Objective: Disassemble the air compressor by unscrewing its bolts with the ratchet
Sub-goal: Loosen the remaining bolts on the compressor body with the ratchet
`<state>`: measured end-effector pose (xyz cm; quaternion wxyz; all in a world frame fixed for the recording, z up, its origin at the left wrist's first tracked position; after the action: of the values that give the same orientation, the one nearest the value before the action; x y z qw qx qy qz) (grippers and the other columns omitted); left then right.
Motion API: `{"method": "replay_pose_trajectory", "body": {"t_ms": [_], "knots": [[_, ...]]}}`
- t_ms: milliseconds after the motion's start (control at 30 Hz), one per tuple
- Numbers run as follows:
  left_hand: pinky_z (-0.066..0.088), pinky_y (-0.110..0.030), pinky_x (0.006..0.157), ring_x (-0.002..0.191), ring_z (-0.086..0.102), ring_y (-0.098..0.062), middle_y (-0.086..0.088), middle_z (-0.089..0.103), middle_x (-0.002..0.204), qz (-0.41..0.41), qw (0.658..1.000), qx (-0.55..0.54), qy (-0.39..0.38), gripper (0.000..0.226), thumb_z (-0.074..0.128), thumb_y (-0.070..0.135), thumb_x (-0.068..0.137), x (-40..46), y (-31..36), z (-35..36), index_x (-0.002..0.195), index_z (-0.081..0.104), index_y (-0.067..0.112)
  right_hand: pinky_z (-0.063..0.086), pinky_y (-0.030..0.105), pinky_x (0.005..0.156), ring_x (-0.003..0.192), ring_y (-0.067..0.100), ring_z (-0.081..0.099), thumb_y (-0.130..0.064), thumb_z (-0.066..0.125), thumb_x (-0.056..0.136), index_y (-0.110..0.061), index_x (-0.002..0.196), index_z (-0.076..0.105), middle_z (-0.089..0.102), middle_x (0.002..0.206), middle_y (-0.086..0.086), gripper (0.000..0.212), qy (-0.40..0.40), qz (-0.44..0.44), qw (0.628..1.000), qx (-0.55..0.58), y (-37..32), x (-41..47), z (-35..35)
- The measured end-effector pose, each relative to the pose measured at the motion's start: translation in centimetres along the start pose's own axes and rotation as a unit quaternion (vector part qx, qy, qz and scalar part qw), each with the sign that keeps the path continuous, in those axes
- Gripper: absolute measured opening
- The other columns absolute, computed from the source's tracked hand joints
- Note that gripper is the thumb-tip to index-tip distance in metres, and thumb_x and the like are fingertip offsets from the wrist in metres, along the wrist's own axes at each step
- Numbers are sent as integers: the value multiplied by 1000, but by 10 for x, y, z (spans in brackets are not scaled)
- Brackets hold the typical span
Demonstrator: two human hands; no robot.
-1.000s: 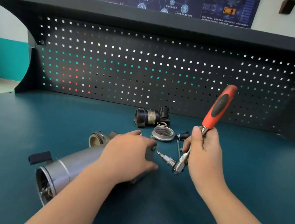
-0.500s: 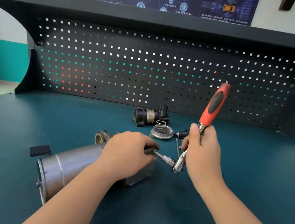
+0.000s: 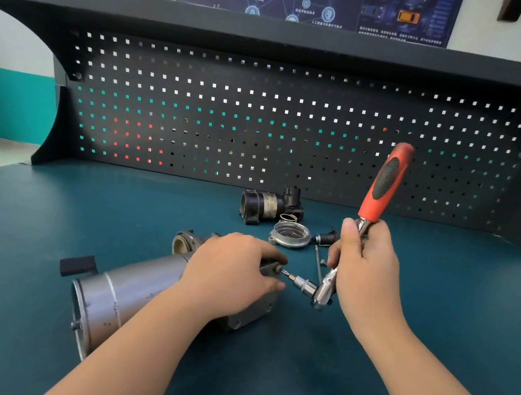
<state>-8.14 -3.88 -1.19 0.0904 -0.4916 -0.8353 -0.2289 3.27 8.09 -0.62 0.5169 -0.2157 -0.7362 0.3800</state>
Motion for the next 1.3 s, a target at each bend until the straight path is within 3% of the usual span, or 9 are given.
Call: {"method": "replay_pose_trajectory", "body": {"t_ms": [133, 267, 433, 600, 767, 900, 1033, 1167, 1300], "knots": [[33, -33, 102, 131, 32, -11, 17, 61, 121, 21, 999, -2, 28, 43, 56, 50, 83, -5, 6, 0, 124, 55, 39, 40, 30, 55, 45, 4, 47, -30, 40, 100, -13, 85, 44, 55, 57, -3, 23, 2, 2, 1000, 7, -1, 0, 0], [39, -36, 99, 121, 43, -15, 10, 62, 117, 34, 998, -15, 52, 41, 52, 35, 82, -10, 11, -5, 123, 55, 33, 40, 30, 56, 48, 4, 49, -32, 41, 99, -16, 84, 45, 57, 58, -3, 22, -9, 5, 1000, -2, 1, -1, 0], [37, -36, 96, 116, 43, -15, 13, 63, 112, 38, 998, 34, -23, 40, 51, 45, 81, -8, 1, -8, 120, 55, 39, 47, 35, 56, 53, 13, 55, -35, 43, 99, -20, 83, 45, 59, 57, -2, 22, -4, 6, 1000, 9, 2, -2, 1], [18, -30, 94, 115, 32, -6, 25, 58, 117, 74, 996, 36, -20, 48, 53, 65, 76, -2, 1, -6, 121, 55, 48, 47, 37, 58, 52, 9, 57, -41, 40, 98, -23, 80, 44, 63, 57, -5, 26, 37, -31, 999, -10, 5, -6, 4], [30, -30, 101, 122, 43, -5, 26, 55, 126, 148, 986, 45, -69, 42, 58, 51, 83, 1, 12, -5, 124, 52, 48, 46, 47, 57, 53, 24, 56, -52, 35, 95, -15, 81, 40, 56, 56, 2, 40, 64, -147, 987, -20, 2, -11, 9], [35, -42, 94, 111, 45, -13, 15, 60, 113, 162, 977, 57, -129, 39, 57, 51, 84, 6, 13, -10, 122, 51, 49, 37, 22, 47, 48, 15, 49, -41, 36, 99, -19, 90, 40, 45, 57, -12, 24, 35, -371, 925, -77, -10, -9, 7], [41, -42, 91, 106, 50, -18, 7, 63, 106, 179, 976, 38, -119, 23, 59, 43, 86, 10, 17, -9, 106, 66, 33, 31, 18, 49, 58, 18, 47, -39, 32, 101, -14, 97, 42, 50, 51, -3, 27, 10, -470, 875, -114, -14, -8, 9], [47, -36, 83, 95, 60, -18, 5, 69, 100, 185, 978, 26, -88, 17, 59, 23, 87, 10, 18, -6, 100, 70, 28, 30, 15, 49, 56, 16, 46, -37, 40, 99, -18, 95, 41, 40, 57, -19, 19, 3, -419, 903, -89, -10, -10, 15], [46, -36, 86, 103, 59, -15, 8, 68, 109, 194, 975, 46, -95, 23, 57, 24, 88, 11, 17, -4, 109, 66, 29, 40, 24, 50, 49, 9, 49, -38, 45, 95, -23, 79, 40, 50, 51, -9, 23, 34, -190, 981, -2, 3, 1, 19]]}}
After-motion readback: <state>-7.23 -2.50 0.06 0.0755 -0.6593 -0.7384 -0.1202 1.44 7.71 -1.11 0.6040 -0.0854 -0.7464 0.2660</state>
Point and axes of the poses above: each hand's wrist, its own x-axis towards the middle knuckle, its own z-axis out of the palm, y = z × x, the point moved 2 cm from there along x, towards the middle knuckle
